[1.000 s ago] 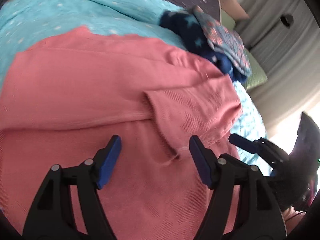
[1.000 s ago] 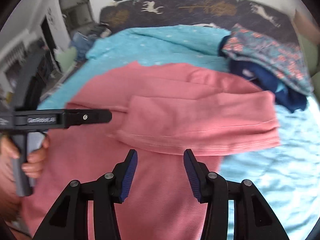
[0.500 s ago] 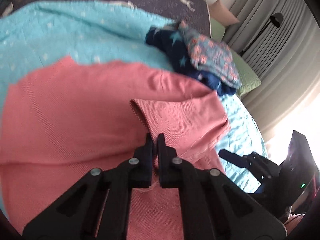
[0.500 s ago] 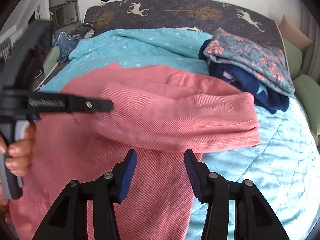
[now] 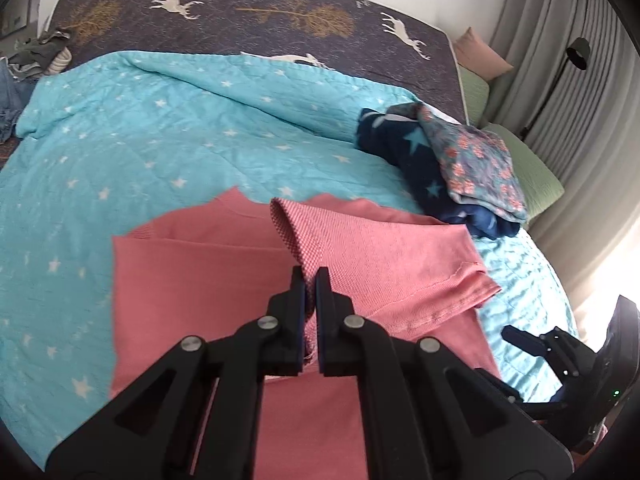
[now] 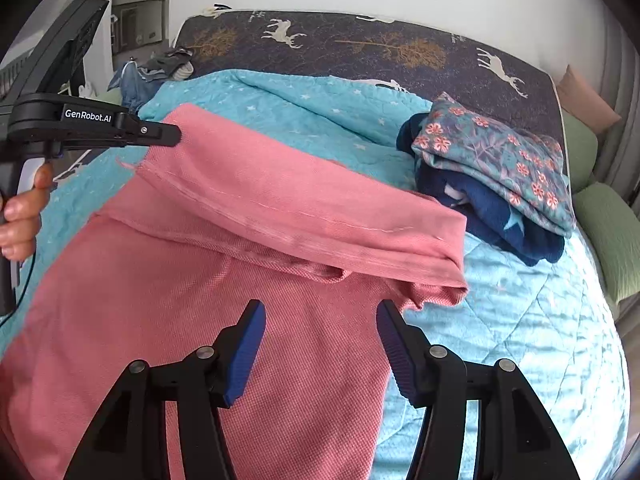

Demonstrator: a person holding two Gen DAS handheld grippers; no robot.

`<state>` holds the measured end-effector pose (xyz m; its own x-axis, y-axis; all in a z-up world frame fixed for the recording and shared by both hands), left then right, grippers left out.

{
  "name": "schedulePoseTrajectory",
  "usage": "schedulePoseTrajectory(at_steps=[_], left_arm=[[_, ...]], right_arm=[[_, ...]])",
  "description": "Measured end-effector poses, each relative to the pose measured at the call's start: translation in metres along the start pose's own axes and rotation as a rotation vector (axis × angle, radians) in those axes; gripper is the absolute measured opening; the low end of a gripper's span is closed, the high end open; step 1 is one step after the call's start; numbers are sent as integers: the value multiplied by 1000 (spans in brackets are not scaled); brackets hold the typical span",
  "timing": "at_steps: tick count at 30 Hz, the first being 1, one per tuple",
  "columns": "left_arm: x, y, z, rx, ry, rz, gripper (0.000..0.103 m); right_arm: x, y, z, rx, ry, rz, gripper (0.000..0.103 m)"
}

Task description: Fold small clothes

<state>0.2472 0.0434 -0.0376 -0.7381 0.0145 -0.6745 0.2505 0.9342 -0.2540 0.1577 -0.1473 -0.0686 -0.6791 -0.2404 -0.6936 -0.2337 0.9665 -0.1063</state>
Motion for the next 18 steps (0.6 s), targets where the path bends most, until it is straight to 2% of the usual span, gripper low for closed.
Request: schedulePoseTrajectory(at_steps=[5,10,12,14,16,18], left_arm=[[-4,24,-3,-61,-13,-7,5],[-6,69,-2,-145,-6,-60,5],[-2,86,2,-161,11,-85,5],[5,97,7,-169,35,-109,5],[12,105,13,-158,57,-128,5],[18,109,19,-148,71,-144,5]], right_arm=[[-3,6,3,-4,1,-16,59],[-3,-7,14,-29,17,26,60],[-2,-28,25,-70,43,117,60],[1,-49,35,-177,64,235,60],[3,-66,44,-241,82,337,60],[4,-78,54,-238,107,388,60]])
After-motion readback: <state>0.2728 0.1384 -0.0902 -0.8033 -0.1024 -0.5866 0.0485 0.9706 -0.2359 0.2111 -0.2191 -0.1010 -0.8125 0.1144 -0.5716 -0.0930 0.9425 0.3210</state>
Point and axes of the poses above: each gripper's, at about its wrist camera, not at the fingertips, and z roughly the way its jaws point, y to its left, x to its underside, the point moved 3 cm from there along z, roughly the way its jaws point, and after that the axes turned 1 degree about -z, right-handed, at the moved point
